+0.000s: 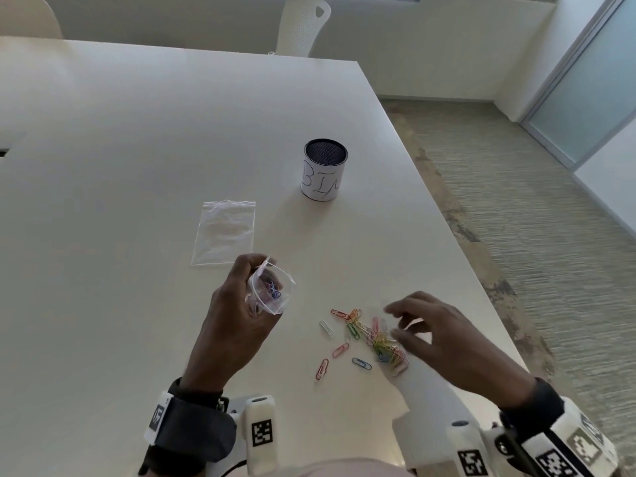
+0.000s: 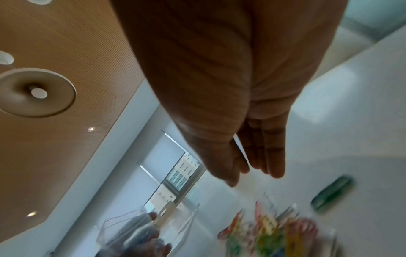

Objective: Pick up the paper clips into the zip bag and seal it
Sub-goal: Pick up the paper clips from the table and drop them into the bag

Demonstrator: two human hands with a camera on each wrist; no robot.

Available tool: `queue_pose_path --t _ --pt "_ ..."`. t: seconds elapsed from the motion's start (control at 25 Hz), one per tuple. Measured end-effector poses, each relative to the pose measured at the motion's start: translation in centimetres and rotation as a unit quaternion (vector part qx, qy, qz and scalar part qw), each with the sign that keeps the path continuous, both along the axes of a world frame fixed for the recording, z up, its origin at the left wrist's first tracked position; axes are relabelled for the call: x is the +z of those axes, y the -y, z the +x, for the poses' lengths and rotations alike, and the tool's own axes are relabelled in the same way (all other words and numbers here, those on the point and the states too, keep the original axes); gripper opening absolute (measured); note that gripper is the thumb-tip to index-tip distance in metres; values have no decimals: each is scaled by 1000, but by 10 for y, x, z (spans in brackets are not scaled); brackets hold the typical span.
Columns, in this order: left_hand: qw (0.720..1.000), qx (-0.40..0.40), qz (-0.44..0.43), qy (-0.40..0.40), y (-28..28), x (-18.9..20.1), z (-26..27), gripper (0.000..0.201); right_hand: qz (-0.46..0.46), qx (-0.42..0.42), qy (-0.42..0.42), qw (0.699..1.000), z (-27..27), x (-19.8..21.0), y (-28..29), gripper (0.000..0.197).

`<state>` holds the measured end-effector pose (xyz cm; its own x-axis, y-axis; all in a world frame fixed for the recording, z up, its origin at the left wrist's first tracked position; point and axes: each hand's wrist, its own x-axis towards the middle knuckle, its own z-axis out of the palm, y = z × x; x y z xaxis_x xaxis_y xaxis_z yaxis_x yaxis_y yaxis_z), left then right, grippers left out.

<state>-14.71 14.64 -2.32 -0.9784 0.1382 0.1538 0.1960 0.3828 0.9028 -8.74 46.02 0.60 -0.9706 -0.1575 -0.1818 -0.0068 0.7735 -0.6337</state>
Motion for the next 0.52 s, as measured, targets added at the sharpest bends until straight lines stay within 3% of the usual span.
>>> queue_pose_path --t 0.08,0.24,0.44,0.52 --pt "1000 1 -1 -2 0 -1 -1 53 45 -59 -2 997 10 5 -17 42" --pt "1000 3 0 2 1 -3 0 53 148 -59 121 980 27 -2 -10 76" --pt "1000 8 1 2 1 -2 -1 51 73 -45 29 996 7 -16 26 39" --pt "1000 7 5 3 1 -2 0 50 38 -25 8 999 -2 -13 29 34"
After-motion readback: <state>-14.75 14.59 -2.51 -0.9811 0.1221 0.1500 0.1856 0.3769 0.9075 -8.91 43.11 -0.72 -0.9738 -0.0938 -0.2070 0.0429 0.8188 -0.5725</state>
